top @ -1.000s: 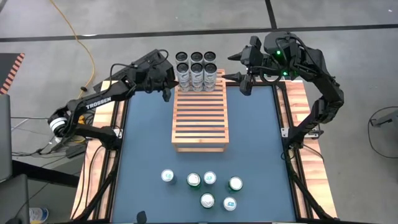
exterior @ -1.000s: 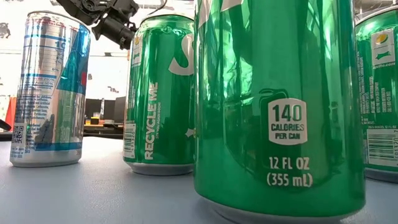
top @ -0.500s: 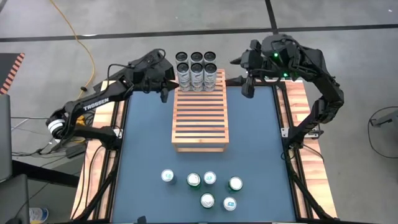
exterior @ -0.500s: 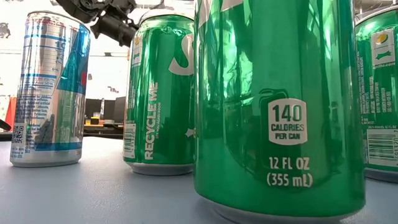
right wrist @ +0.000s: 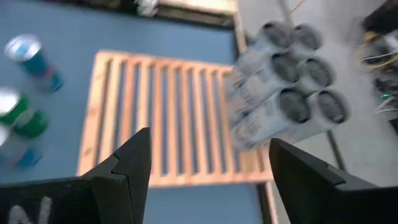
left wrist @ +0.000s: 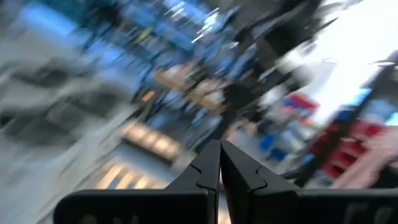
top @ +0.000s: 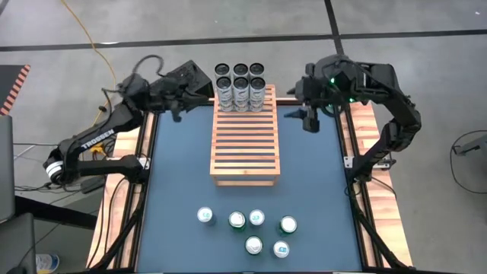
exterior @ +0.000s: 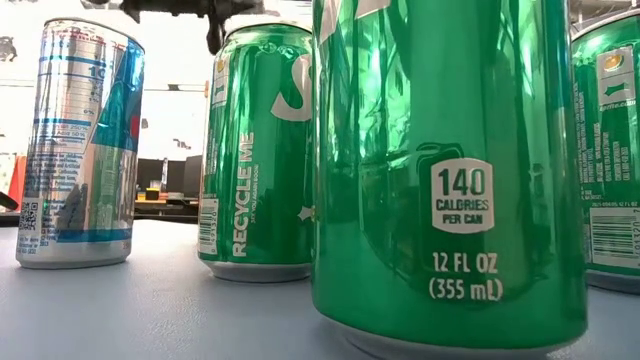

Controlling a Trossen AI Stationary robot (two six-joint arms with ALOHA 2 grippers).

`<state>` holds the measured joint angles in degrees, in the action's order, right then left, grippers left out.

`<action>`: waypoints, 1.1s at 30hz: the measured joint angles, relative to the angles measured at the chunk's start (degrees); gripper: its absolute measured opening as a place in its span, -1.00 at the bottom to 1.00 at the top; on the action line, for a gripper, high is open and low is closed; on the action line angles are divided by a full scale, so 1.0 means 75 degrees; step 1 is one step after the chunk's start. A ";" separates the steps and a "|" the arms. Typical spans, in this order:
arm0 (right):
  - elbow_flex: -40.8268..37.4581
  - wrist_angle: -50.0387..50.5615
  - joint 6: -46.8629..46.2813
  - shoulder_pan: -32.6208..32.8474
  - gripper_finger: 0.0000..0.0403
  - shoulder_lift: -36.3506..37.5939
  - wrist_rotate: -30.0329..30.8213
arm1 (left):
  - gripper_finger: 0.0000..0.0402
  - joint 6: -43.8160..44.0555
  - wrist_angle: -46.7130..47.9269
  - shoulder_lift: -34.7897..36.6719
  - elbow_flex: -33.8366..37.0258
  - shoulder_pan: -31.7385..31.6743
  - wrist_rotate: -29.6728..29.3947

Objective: Place canned beverage on shelf
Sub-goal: Put the blue soda can on the shelf

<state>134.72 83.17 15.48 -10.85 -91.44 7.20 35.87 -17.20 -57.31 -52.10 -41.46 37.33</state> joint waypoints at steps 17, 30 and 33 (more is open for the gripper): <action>0.0003 0.0910 -0.2618 0.2388 0.34 0.0271 -0.0181 | -1.00 0.1646 -0.2185 0.0147 -0.0012 0.1601 -0.0698; -0.0006 0.0256 -0.5891 0.4811 0.34 -0.0884 0.1948 | -1.00 0.2798 -0.2044 0.0145 -0.0009 0.2670 -0.0263; 0.0000 0.0017 -0.6407 0.5085 0.34 -0.1339 0.2231 | -1.00 0.2835 -0.2018 0.0145 -0.0009 0.2918 -0.0327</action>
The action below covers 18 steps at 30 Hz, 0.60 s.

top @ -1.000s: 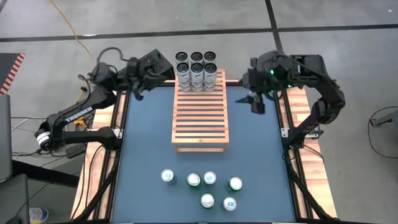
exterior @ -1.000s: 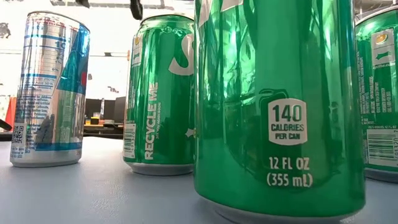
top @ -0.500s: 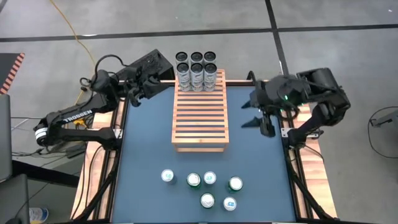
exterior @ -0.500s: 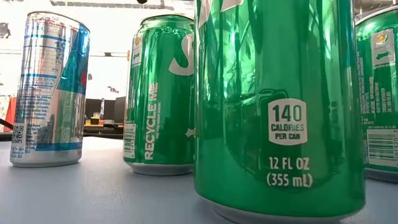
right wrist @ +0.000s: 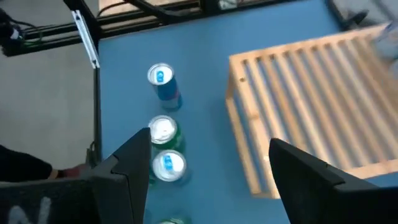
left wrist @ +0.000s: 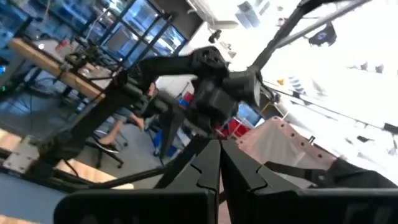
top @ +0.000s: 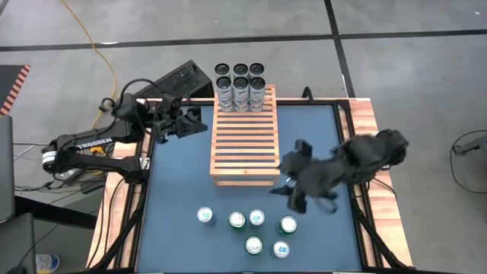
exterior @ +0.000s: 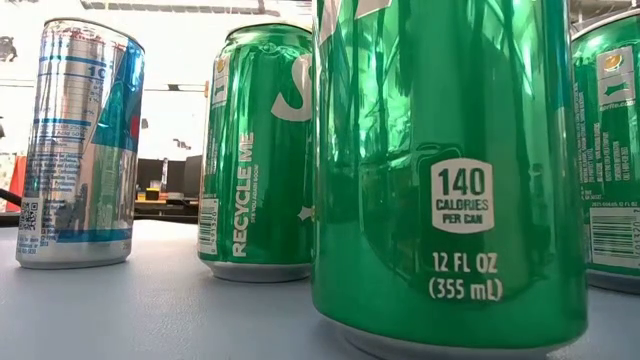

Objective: Place canned beverage on shelf
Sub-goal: Put the blue soda can on the shelf

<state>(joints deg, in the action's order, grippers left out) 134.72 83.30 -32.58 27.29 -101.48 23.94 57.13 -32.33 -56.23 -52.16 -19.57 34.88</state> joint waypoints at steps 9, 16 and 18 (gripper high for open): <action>-0.0003 -0.0815 -0.0609 0.0323 0.34 -0.1267 0.0024 | -1.00 -0.0186 0.0951 -0.0051 0.0012 0.0401 -0.0171; -0.0006 -0.0034 -0.0082 0.0233 0.34 -0.1445 0.0228 | -1.00 -0.0395 0.1603 -0.0295 -0.0008 0.0649 -0.0885; -0.0003 0.0229 -0.0076 0.0145 0.34 -0.1436 0.0220 | -1.00 0.0006 0.2138 -0.0351 0.0015 0.0694 -0.1185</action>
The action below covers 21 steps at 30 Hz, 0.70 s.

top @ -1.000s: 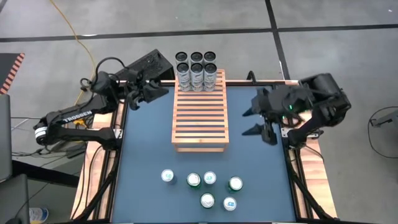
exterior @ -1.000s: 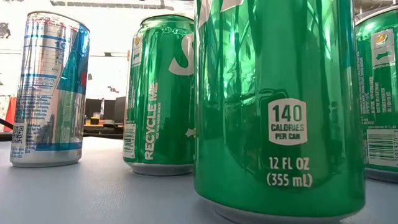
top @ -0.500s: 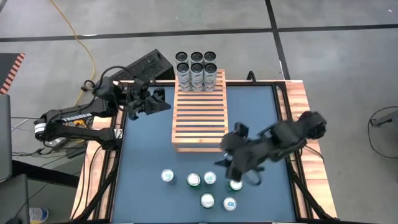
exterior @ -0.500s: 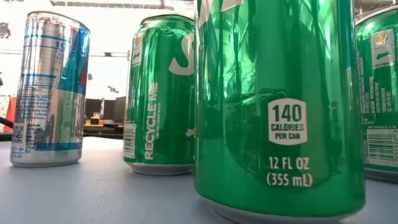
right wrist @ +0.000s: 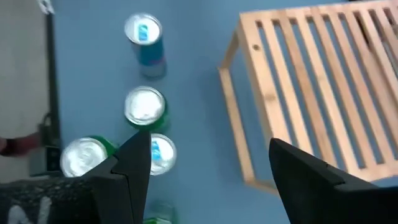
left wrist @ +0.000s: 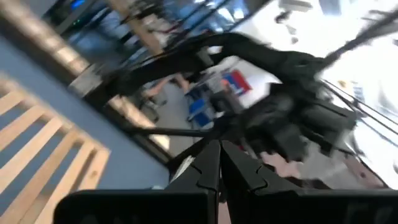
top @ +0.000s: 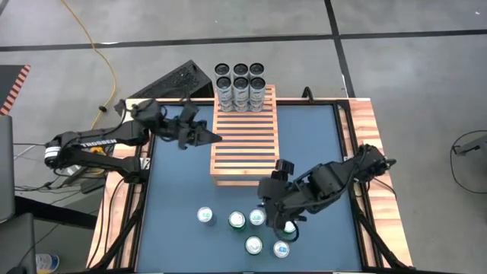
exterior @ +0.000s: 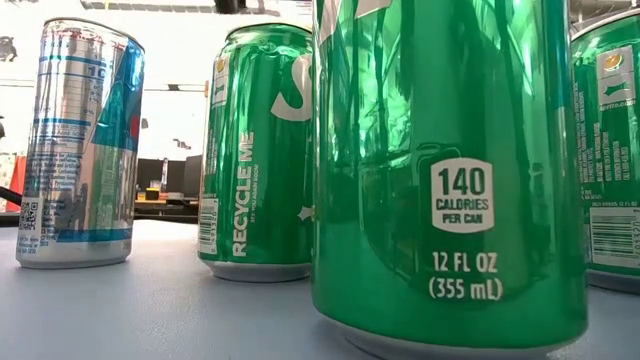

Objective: Place canned beverage on shelf
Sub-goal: Put the blue soda can on the shelf

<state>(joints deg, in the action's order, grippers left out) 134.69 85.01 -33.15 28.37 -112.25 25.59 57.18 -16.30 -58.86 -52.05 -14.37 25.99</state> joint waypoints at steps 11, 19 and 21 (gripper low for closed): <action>0.0003 0.0386 0.0408 -0.0046 0.34 -0.0076 0.0019 | -1.00 0.0133 0.0723 -0.0686 -0.0006 0.0233 -0.0951; 0.0003 0.0667 -0.0094 0.0264 0.34 -0.0070 0.0029 | -1.00 -0.0314 -0.1156 -0.0657 -0.0006 0.0695 0.0557; 0.0003 0.0667 -0.0083 0.0329 0.34 -0.0053 0.0105 | -1.00 -0.0385 -0.1989 -0.0507 -0.0006 0.1091 0.0644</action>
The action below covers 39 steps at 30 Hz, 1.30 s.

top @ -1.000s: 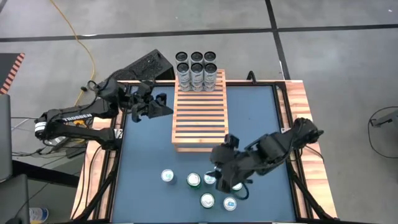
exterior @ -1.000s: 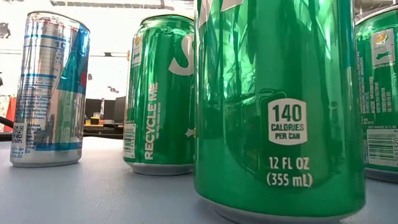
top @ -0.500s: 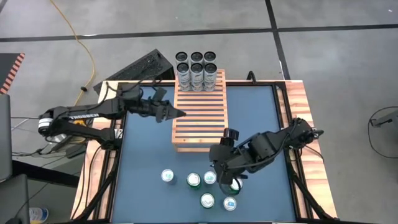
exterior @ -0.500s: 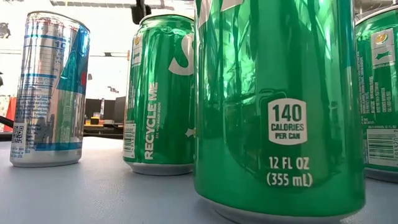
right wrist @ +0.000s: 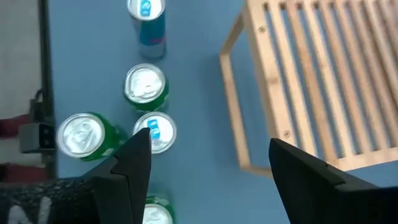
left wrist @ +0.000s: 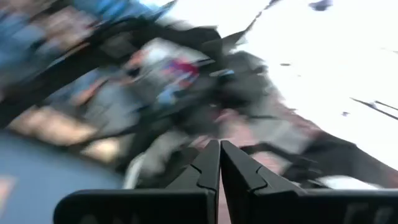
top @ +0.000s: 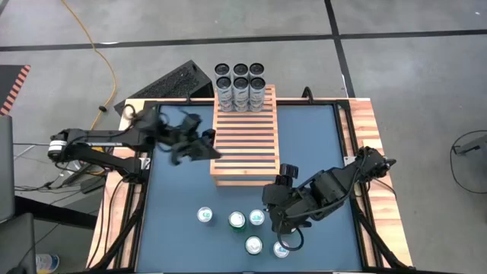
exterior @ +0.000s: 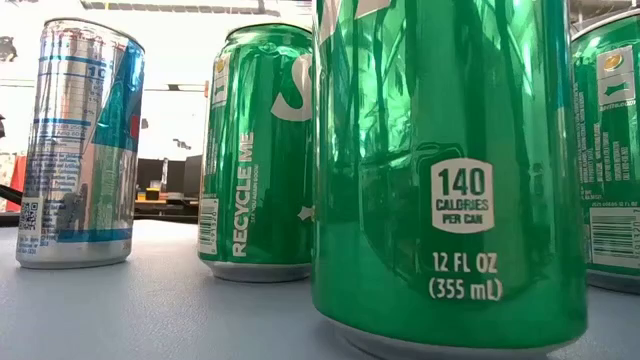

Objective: Place canned beverage on shelf
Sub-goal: Put the blue soda can on the shelf

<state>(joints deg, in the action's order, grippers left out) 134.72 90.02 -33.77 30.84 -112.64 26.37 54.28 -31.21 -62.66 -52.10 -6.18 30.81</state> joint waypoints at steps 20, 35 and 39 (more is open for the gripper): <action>-0.4338 -0.5290 0.1767 -0.0323 0.34 0.1920 0.1213 | -1.00 -0.2416 -0.2066 0.1739 -0.0009 0.2036 -0.1435; -0.8046 -0.8323 0.1789 -0.0787 0.34 0.3752 -0.0327 | -0.95 -0.2857 -0.2318 0.1093 0.0000 0.2028 -0.2190; -0.8038 -0.7974 0.2114 -0.0913 0.34 0.3645 -0.1565 | -0.81 -0.3396 -0.2519 0.1053 0.0000 0.2036 -0.1878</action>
<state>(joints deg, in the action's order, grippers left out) 74.43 30.21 -17.91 24.00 -85.31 14.63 28.82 -50.10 -54.76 -52.10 9.08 16.73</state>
